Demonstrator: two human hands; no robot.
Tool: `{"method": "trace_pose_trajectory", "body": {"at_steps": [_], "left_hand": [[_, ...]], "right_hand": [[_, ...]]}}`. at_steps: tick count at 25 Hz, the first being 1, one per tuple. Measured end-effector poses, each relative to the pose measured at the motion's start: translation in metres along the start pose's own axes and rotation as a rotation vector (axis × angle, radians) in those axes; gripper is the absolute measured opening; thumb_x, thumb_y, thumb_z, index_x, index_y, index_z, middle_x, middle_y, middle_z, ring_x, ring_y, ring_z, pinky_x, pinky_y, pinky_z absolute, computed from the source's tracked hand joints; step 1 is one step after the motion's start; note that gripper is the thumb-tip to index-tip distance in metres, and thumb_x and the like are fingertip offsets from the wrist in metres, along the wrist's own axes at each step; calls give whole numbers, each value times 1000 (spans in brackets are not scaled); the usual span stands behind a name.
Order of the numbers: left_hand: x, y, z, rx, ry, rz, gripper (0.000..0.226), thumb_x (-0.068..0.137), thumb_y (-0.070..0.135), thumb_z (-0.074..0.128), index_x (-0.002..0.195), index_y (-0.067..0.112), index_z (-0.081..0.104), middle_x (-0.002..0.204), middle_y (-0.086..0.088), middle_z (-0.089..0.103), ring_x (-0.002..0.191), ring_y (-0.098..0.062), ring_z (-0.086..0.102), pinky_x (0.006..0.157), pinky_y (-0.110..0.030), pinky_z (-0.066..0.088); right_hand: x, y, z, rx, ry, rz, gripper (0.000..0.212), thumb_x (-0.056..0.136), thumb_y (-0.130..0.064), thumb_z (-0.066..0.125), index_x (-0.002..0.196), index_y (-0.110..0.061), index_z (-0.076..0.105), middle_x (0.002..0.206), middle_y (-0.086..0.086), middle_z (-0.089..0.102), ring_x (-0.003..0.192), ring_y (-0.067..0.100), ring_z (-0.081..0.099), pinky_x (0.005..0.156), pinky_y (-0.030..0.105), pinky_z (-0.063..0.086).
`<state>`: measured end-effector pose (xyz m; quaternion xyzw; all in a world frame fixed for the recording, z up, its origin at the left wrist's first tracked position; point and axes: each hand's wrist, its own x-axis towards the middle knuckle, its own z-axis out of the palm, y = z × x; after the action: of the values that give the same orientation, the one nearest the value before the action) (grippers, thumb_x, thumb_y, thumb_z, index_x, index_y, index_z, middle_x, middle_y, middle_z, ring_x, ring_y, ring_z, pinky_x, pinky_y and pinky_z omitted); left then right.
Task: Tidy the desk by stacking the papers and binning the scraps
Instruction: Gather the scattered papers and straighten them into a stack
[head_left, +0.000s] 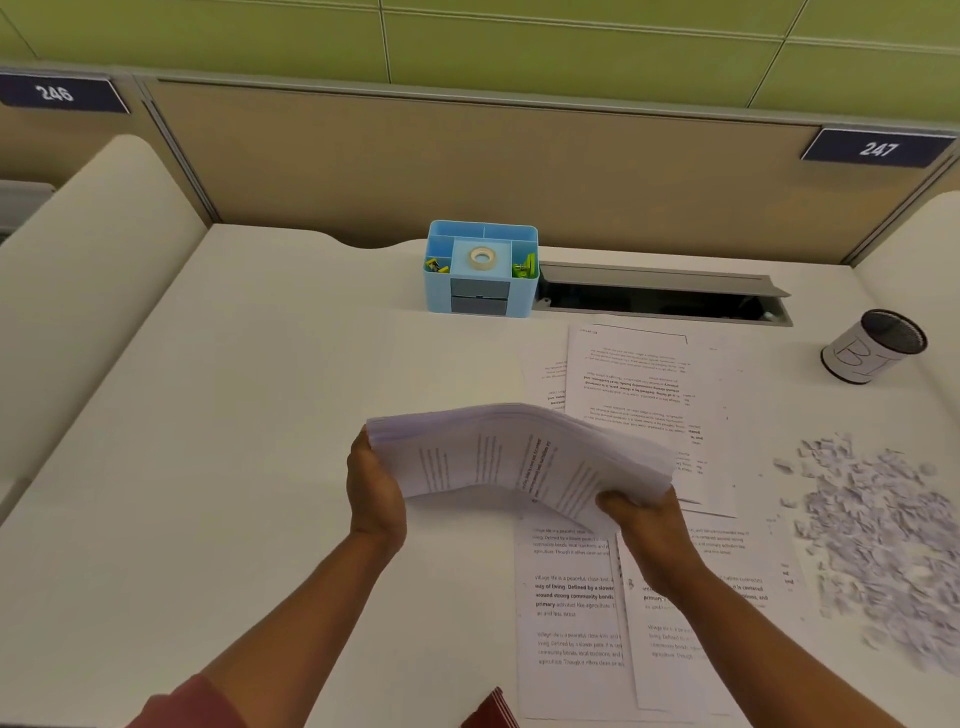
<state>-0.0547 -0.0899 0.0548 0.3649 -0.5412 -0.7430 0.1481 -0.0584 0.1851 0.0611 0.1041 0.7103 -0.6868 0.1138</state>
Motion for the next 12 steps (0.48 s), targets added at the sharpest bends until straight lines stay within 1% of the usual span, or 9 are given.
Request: {"method": "trace_pose_trajectory", "body": {"at_steps": [1, 3, 4, 5, 7, 9, 10, 11, 12], "left_hand": [[-1, -1, 0, -3, 10, -15, 34, 108, 30, 35, 91, 28, 65, 90, 8, 64, 93, -15, 58, 89, -35, 45], [-8, -2, 2, 1, 14, -58, 35, 109, 28, 33, 89, 26, 62, 87, 6, 62, 83, -12, 58, 75, -27, 45], [-11, -2, 4, -6, 24, -69, 35, 109, 27, 32, 89, 26, 61, 86, 6, 61, 79, -9, 57, 70, -24, 45], [-14, -1, 5, -21, 32, -70, 35, 109, 25, 32, 88, 25, 60, 85, 7, 61, 76, -7, 57, 68, -21, 44], [-16, 2, 6, -42, 38, -61, 35, 109, 23, 32, 86, 25, 59, 81, 8, 59, 71, -4, 56, 64, -19, 43], [-13, 2, 3, -31, 22, -53, 34, 109, 26, 32, 87, 26, 58, 80, 8, 58, 74, -8, 55, 64, -20, 41], [-11, 3, 1, -22, -2, -47, 36, 109, 31, 30, 88, 26, 59, 79, 8, 59, 77, -11, 55, 65, -21, 41], [-12, 4, -1, -20, -39, -31, 42, 110, 37, 27, 88, 26, 61, 78, 9, 61, 78, -10, 57, 65, -21, 43], [-12, 3, -3, -20, -78, 3, 51, 110, 42, 22, 87, 27, 64, 76, 11, 64, 77, -8, 60, 65, -19, 44]], "right_hand": [[0, 2, -2, -7, -22, 6, 42, 84, 13, 60, 103, -24, 68, 96, 11, 71, 100, 25, 66, 84, 44, 56], [-1, 6, -3, -15, -60, 29, 42, 75, 1, 63, 109, -22, 66, 103, 14, 71, 108, 31, 65, 90, 48, 57], [-1, 6, -3, -12, -55, 43, 42, 73, 0, 64, 110, -20, 66, 104, 14, 70, 110, 33, 64, 91, 48, 57], [-1, 5, -2, -10, -45, 49, 41, 76, 3, 64, 110, -19, 65, 103, 13, 70, 111, 33, 63, 91, 48, 56], [1, 0, -3, -17, -45, 42, 44, 83, 16, 60, 108, -20, 65, 103, 11, 70, 109, 29, 63, 89, 43, 59], [0, -3, -5, -29, -80, 32, 47, 86, 18, 58, 111, -22, 65, 104, 8, 71, 109, 25, 64, 82, 34, 60], [0, -2, -6, -33, -93, 34, 47, 86, 16, 60, 112, -23, 65, 104, 7, 72, 110, 24, 65, 82, 33, 60], [0, -1, -8, -31, -99, 38, 46, 86, 13, 63, 112, -25, 66, 105, 6, 73, 111, 24, 66, 84, 35, 59], [0, 0, -9, -19, -102, 40, 46, 86, 9, 67, 112, -28, 68, 106, 6, 74, 112, 25, 66, 89, 40, 59]]}}
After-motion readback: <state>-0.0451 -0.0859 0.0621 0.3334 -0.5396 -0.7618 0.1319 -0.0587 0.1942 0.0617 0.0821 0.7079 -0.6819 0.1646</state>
